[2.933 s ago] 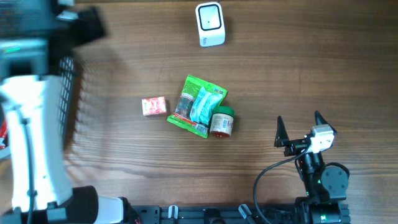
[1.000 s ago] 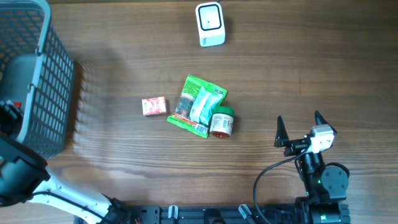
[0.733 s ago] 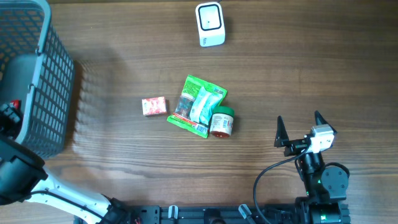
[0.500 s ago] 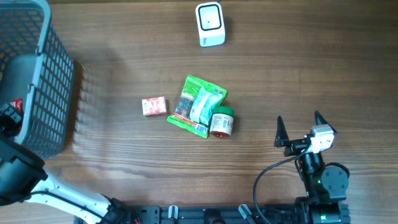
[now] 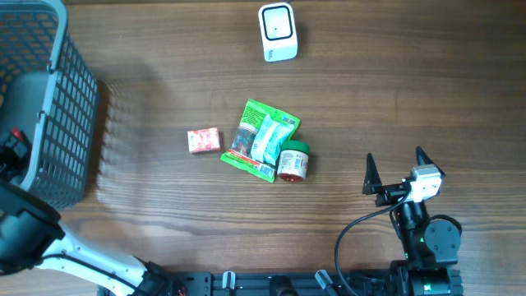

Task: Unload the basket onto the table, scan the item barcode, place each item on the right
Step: 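Grasp the red stick snack with the left gripper and lift it out, then lower the red stick onto the table beside the Kleenex pack and release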

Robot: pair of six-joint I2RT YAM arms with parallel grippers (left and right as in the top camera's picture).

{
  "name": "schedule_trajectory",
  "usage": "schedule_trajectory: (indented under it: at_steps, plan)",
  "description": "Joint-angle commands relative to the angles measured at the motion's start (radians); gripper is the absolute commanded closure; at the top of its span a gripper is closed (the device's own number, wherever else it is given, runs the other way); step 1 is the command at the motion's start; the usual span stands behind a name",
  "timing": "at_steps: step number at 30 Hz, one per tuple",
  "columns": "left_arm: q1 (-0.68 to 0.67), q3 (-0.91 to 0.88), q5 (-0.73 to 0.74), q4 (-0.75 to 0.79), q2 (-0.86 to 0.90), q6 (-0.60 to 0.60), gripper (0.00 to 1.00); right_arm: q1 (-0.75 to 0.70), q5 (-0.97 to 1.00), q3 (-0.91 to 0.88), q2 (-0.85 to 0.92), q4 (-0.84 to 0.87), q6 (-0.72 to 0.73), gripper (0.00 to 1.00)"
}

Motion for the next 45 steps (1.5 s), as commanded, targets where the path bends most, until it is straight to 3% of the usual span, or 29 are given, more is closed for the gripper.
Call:
schedule_trajectory:
  at_steps: [1,11,19,24,28,38,45]
  plan:
    - [-0.031,0.063,0.051,0.01,-0.195,-0.053,0.94,-0.004,-0.012,-0.001,-0.002,0.006,-0.011,0.0]
    - [-0.15,0.069,0.097,-0.015,-0.578,-0.215,0.96,-0.004,-0.012,-0.001,-0.002,0.006,-0.012,0.0]
    - [-0.403,0.069,0.118,-0.189,-0.734,-0.218,0.96,-0.004,-0.012,-0.001,-0.002,0.006,-0.012,0.01]
    - [-0.569,0.037,0.08,-0.299,-0.708,-0.217,0.96,-0.004,-0.012,-0.001,-0.002,0.006,-0.011,0.0]
    - [-0.678,-0.068,0.055,-0.291,-0.66,-0.217,0.96,-0.004,-0.012,-0.001,-0.002,0.006,-0.012,0.0]
    - [-0.856,-0.407,0.031,-0.016,-0.469,-0.244,0.94,-0.004,-0.012,-0.001,-0.002,0.005,-0.012,0.0]
    - [-0.901,-0.439,-0.106,0.048,-0.332,-0.244,0.94,-0.004,-0.012,-0.001,-0.002,0.005,-0.012,0.0]
